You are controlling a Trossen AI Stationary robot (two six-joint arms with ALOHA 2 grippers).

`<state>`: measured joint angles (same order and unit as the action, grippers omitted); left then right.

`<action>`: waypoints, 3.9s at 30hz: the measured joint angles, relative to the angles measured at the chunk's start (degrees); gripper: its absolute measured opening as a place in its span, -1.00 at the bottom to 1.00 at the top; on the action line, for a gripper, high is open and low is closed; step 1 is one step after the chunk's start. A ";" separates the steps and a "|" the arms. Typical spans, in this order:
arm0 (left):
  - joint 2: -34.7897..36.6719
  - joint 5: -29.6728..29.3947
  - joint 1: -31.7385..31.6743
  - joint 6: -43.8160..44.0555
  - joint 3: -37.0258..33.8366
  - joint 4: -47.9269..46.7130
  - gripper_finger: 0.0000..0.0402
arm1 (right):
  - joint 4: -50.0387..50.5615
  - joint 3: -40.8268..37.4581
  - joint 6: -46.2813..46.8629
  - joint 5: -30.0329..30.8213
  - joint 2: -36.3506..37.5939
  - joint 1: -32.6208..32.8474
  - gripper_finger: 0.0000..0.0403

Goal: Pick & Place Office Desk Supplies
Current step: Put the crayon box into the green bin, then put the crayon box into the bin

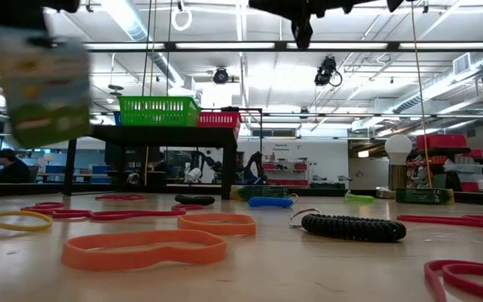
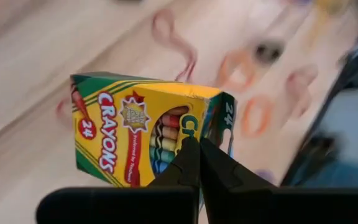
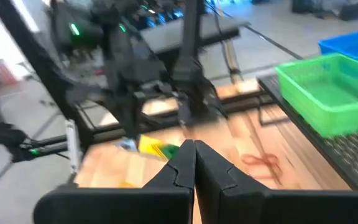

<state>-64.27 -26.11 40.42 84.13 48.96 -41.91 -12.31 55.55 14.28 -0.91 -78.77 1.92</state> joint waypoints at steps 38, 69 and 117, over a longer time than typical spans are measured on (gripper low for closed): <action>-26.86 -2.42 -25.80 14.30 -17.99 93.97 -0.99 | 8.31 0.35 27.01 46.44 -17.14 25.22 0.22; -26.13 2.57 -28.95 -0.13 -18.00 100.15 -0.82 | 16.07 12.09 30.08 59.39 -28.21 21.44 -0.30; 10.97 14.13 -23.13 -41.30 -23.79 49.85 -0.79 | 49.26 14.25 32.82 11.71 -21.42 18.85 0.52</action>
<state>-53.30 -11.98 17.30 42.83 25.17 7.94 36.95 69.80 47.10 10.80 -100.18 20.78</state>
